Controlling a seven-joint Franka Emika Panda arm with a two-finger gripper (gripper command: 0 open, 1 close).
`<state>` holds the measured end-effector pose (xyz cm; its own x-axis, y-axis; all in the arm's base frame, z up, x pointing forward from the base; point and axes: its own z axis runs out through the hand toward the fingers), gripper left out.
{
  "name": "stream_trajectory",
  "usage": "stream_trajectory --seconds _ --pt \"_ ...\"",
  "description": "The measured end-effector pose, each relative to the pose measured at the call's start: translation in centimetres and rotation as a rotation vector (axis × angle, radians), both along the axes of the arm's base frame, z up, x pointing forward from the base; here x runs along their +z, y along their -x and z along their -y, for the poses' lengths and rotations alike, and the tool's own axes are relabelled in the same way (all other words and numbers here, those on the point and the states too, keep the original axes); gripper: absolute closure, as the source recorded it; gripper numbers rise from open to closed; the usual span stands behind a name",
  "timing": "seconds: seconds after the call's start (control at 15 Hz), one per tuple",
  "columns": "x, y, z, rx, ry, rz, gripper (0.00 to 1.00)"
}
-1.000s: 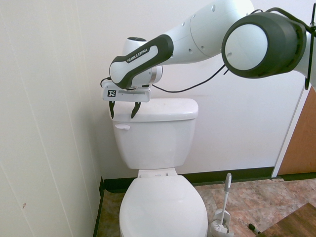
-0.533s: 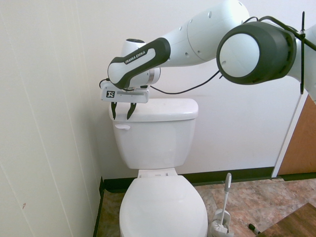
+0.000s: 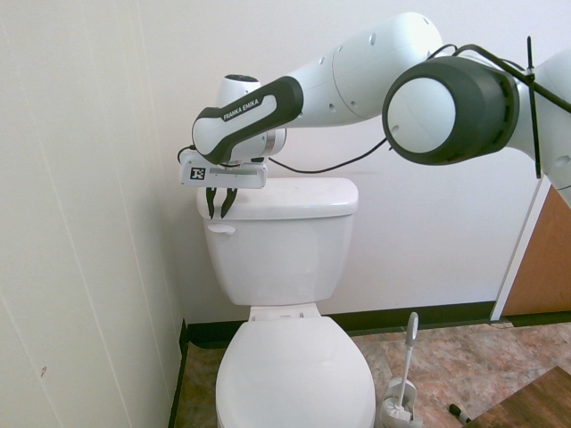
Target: Flush the toilet
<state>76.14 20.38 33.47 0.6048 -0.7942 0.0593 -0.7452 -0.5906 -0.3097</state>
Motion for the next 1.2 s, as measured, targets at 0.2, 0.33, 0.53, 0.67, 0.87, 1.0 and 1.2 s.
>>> stream_trajectory --seconds 0.2,0.33,0.53,0.67,0.87,1.0,1.2 --pt "-0.9 -0.3 -0.1 0.001 0.001 -0.006 1.0" --pt "-2.0 -0.5 -0.3 0.002 0.002 -0.014 1.0" --pt "-3.7 -0.8 -0.5 0.002 0.002 -0.026 1.0" --pt "-4.5 -0.9 -0.5 0.0 0.001 -0.032 1.0" --pt "-5.3 -1.1 -0.5 -0.002 0.001 -0.034 1.0" --pt "-5.2 -1.2 -0.5 -0.002 0.0 -0.036 1.0" --pt "-4.9 -1.2 -0.6 -0.004 -0.001 -0.033 1.0"
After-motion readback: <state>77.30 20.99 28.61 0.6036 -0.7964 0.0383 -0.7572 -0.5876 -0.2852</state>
